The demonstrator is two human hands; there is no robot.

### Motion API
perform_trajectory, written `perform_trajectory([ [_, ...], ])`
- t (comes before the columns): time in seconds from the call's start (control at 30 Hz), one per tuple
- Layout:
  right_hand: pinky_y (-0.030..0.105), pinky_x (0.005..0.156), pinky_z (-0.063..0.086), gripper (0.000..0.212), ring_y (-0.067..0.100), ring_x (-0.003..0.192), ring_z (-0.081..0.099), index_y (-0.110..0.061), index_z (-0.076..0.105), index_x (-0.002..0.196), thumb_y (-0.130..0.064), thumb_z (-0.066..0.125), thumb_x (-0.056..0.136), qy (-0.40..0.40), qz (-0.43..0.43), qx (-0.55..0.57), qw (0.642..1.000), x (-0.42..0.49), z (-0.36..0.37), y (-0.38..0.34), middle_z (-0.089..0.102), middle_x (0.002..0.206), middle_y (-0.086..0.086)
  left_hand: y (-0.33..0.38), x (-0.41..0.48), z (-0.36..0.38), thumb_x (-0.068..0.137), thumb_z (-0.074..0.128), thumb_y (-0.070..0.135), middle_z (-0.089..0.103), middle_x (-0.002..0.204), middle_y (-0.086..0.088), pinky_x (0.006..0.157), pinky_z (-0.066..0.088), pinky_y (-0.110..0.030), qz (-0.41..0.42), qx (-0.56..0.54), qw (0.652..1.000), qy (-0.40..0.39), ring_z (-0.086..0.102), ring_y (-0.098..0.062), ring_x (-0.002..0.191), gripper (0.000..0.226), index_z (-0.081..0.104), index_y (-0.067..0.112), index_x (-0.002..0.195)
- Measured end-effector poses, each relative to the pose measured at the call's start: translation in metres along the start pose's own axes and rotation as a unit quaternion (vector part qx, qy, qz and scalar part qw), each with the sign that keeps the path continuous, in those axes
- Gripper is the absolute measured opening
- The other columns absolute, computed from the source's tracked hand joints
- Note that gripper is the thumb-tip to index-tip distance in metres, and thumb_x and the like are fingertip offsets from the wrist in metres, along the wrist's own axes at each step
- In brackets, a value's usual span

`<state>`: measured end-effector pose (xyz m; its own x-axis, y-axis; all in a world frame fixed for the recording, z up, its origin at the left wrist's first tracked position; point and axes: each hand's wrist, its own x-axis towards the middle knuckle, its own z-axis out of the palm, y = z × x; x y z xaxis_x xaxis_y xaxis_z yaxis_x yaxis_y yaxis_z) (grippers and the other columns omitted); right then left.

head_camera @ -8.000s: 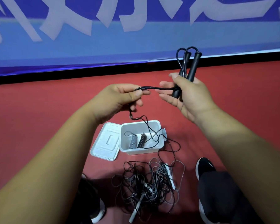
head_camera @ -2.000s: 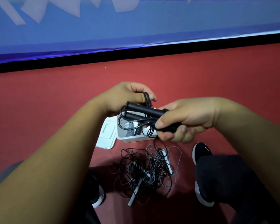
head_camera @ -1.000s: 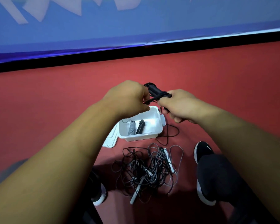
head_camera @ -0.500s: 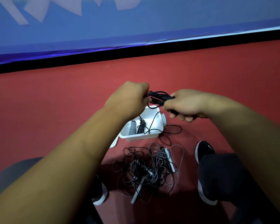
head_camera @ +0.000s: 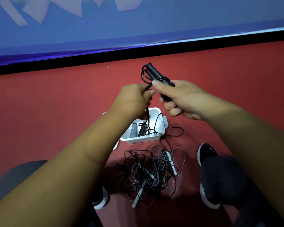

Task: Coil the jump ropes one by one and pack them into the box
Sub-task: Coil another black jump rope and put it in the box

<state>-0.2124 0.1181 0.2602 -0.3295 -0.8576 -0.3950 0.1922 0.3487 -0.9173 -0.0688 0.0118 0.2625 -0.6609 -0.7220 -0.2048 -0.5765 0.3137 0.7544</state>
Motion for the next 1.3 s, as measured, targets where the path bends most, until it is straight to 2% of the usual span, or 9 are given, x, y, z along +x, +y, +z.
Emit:
perform_trajectory([
  [0.13, 0.020, 0.047, 0.017, 0.074, 0.010, 0.051, 0.031, -0.010, 0.059, 0.104, -0.083, 0.056, 0.089, 0.052, 0.014, 0.084, 0.995, 0.001, -0.001, -0.007, 0.058, 0.078, 0.005, 0.008, -0.004, -0.011, 0.104, 0.065, 0.026, 0.075, 0.106, -0.016, 0.070, 0.066, -0.045, 0.025, -0.143, 0.988, -0.044, 0.070, -0.030, 0.063, 0.019, 0.072, 0.010, 0.098],
  [0.37, 0.018, 0.040, 0.014, 0.052, 0.011, 0.048, 0.026, -0.010, 0.057, 0.106, -0.061, 0.053, 0.102, 0.050, 0.047, 0.123, 0.990, 0.002, -0.004, -0.013, 0.056, 0.072, 0.007, 0.006, -0.006, -0.027, 0.093, 0.075, 0.002, 0.069, 0.094, -0.028, 0.081, 0.064, -0.039, 0.126, -0.010, 0.984, -0.129, 0.074, -0.037, 0.081, 0.016, 0.060, 0.004, 0.098],
  [0.53, 0.019, 0.042, 0.012, 0.042, 0.010, 0.050, 0.024, -0.012, 0.057, 0.098, -0.053, 0.050, 0.103, 0.028, 0.058, 0.148, 0.987, -0.002, -0.005, -0.014, 0.056, 0.073, 0.006, 0.003, -0.007, -0.030, 0.094, 0.076, 0.008, 0.072, 0.071, -0.017, 0.058, 0.065, -0.045, 0.109, 0.055, 0.991, -0.062, 0.075, -0.028, 0.058, 0.016, 0.061, 0.011, 0.095],
  [0.7, 0.018, 0.035, 0.016, 0.034, 0.010, 0.050, 0.023, -0.013, 0.052, 0.100, -0.046, 0.048, 0.103, 0.010, 0.050, 0.179, 0.983, -0.001, -0.006, -0.016, 0.057, 0.075, 0.006, 0.004, -0.003, -0.027, 0.097, 0.075, 0.017, 0.068, 0.064, -0.019, 0.046, 0.056, -0.033, 0.063, -0.050, 0.996, -0.027, 0.069, -0.028, 0.050, 0.025, 0.054, 0.003, 0.096],
  [0.83, 0.019, 0.036, 0.016, 0.033, 0.009, 0.049, 0.026, -0.009, 0.054, 0.098, -0.040, 0.049, 0.105, 0.018, 0.051, 0.175, 0.983, 0.000, -0.008, -0.015, 0.062, 0.078, 0.009, 0.000, 0.000, -0.032, 0.097, 0.075, 0.032, 0.058, 0.068, -0.013, 0.052, 0.059, -0.038, 0.100, -0.036, 0.993, -0.043, 0.064, -0.024, 0.055, 0.034, 0.055, 0.005, 0.094],
  [0.93, 0.019, 0.039, 0.015, 0.028, 0.011, 0.050, 0.029, -0.007, 0.055, 0.107, -0.035, 0.051, 0.106, 0.032, 0.038, 0.170, 0.984, -0.002, -0.007, -0.016, 0.061, 0.082, 0.012, -0.005, 0.000, -0.035, 0.096, 0.073, 0.040, 0.053, 0.070, -0.004, 0.060, 0.046, -0.033, 0.151, 0.048, 0.986, -0.053, 0.049, -0.015, 0.061, 0.039, 0.055, 0.006, 0.087],
  [1.1, 0.020, 0.041, 0.016, 0.023, 0.010, 0.047, 0.032, -0.009, 0.054, 0.113, -0.031, 0.051, 0.106, 0.036, 0.024, 0.179, 0.983, -0.002, -0.006, -0.015, 0.060, 0.080, 0.010, 0.000, -0.005, -0.034, 0.106, 0.059, 0.032, 0.066, 0.072, -0.012, 0.073, 0.048, -0.031, 0.125, -0.176, 0.968, -0.129, 0.061, -0.018, 0.064, 0.029, 0.051, 0.007, 0.093],
  [1.2, 0.021, 0.042, 0.016, 0.021, 0.010, 0.048, 0.030, -0.010, 0.052, 0.111, -0.031, 0.049, 0.107, 0.040, 0.022, 0.193, 0.980, 0.000, -0.008, -0.017, 0.058, 0.078, 0.009, 0.001, -0.001, -0.029, 0.109, 0.052, 0.040, 0.039, 0.060, -0.002, 0.058, 0.039, -0.032, 0.086, -0.239, 0.960, -0.113, 0.032, -0.019, 0.051, 0.035, 0.050, 0.015, 0.085],
  [1.3, 0.023, 0.044, 0.018, 0.020, 0.013, 0.049, 0.029, -0.012, 0.051, 0.113, -0.031, 0.047, 0.106, 0.050, 0.016, 0.196, 0.979, 0.001, -0.007, -0.017, 0.058, 0.077, 0.010, -0.004, 0.005, -0.027, 0.105, 0.053, 0.053, 0.045, 0.061, 0.004, 0.058, 0.029, -0.032, 0.066, -0.142, 0.986, -0.052, 0.033, -0.017, 0.057, 0.044, 0.060, 0.011, 0.092],
])
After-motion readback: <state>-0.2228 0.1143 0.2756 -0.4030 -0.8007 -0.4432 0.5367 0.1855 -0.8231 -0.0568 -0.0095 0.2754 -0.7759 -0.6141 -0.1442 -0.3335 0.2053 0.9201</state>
